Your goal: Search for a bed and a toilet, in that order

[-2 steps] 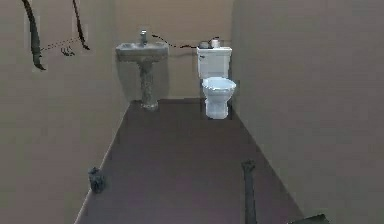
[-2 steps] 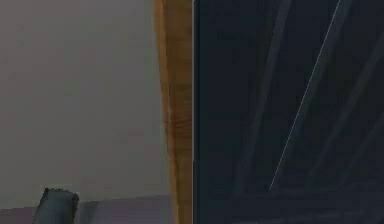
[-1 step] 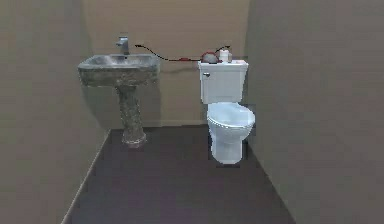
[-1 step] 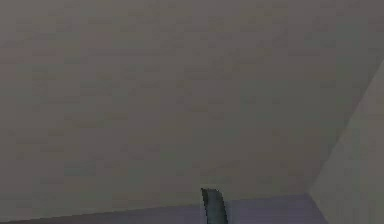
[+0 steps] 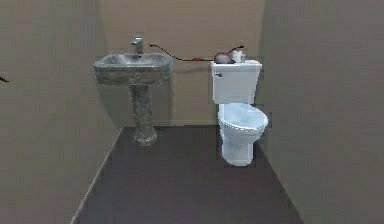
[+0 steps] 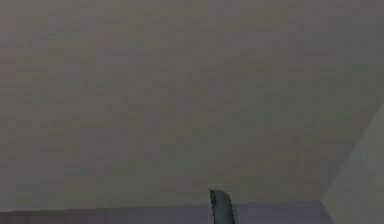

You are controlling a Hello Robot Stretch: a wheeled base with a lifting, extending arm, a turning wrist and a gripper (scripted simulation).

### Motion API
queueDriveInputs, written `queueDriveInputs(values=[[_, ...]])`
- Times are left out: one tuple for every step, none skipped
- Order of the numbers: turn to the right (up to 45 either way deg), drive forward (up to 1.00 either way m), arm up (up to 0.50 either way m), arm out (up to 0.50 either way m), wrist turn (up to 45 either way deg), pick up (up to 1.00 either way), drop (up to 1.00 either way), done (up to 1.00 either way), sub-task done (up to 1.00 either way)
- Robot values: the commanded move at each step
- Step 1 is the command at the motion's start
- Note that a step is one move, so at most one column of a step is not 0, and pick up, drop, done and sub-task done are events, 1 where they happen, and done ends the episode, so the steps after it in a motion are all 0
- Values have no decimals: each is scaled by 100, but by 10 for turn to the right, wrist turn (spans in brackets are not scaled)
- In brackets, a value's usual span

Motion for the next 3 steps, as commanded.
queueDriveInputs(values=[[0,10,0,0,0,0,0,0,0],[120,0,0,0,0,0,0,0,0],[0,70,0,0,0,0,0,0,0]])
